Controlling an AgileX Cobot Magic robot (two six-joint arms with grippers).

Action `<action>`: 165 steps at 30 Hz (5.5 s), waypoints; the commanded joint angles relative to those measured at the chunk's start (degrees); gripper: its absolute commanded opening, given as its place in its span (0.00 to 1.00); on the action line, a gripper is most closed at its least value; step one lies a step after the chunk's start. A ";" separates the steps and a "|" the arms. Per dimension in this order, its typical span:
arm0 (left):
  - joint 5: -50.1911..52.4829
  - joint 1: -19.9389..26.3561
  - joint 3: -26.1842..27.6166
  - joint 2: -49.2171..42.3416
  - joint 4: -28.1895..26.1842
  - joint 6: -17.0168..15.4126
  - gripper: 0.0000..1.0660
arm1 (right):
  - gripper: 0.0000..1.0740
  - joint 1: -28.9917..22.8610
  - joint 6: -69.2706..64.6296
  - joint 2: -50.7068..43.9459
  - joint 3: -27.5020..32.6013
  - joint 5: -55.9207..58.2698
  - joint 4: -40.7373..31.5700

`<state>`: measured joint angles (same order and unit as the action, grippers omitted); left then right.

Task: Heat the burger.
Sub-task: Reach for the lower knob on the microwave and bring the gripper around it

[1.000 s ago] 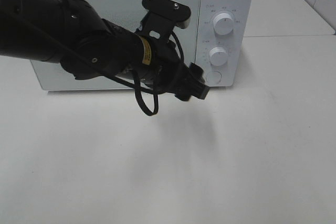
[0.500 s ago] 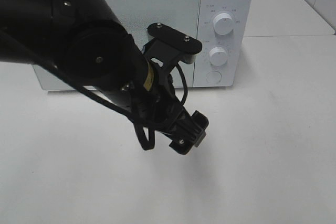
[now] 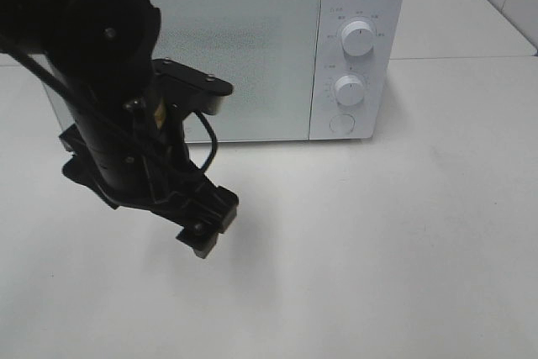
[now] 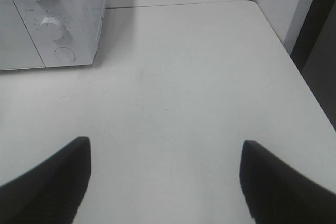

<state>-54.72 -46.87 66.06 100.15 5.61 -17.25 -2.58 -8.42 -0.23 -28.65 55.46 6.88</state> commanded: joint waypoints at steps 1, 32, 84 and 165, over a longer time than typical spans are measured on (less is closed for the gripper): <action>-3.72 4.01 0.00 -0.29 -2.06 3.50 0.94 | 0.70 0.17 0.57 -1.55 0.17 -0.29 0.06; -10.43 41.71 -23.49 -38.90 -7.73 15.47 0.94 | 0.70 0.17 0.17 -1.55 0.17 -0.29 0.06; -6.36 43.14 -36.55 -101.70 -11.12 15.30 0.94 | 0.70 0.17 0.17 -1.32 0.06 -0.34 0.06; -6.47 43.26 -36.55 -101.70 -9.80 15.47 0.94 | 0.70 0.06 0.00 19.42 2.64 -35.58 0.63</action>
<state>-61.08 -4.01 29.56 -0.34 -4.13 -1.78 -2.58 -8.65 18.28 -26.41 22.98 7.05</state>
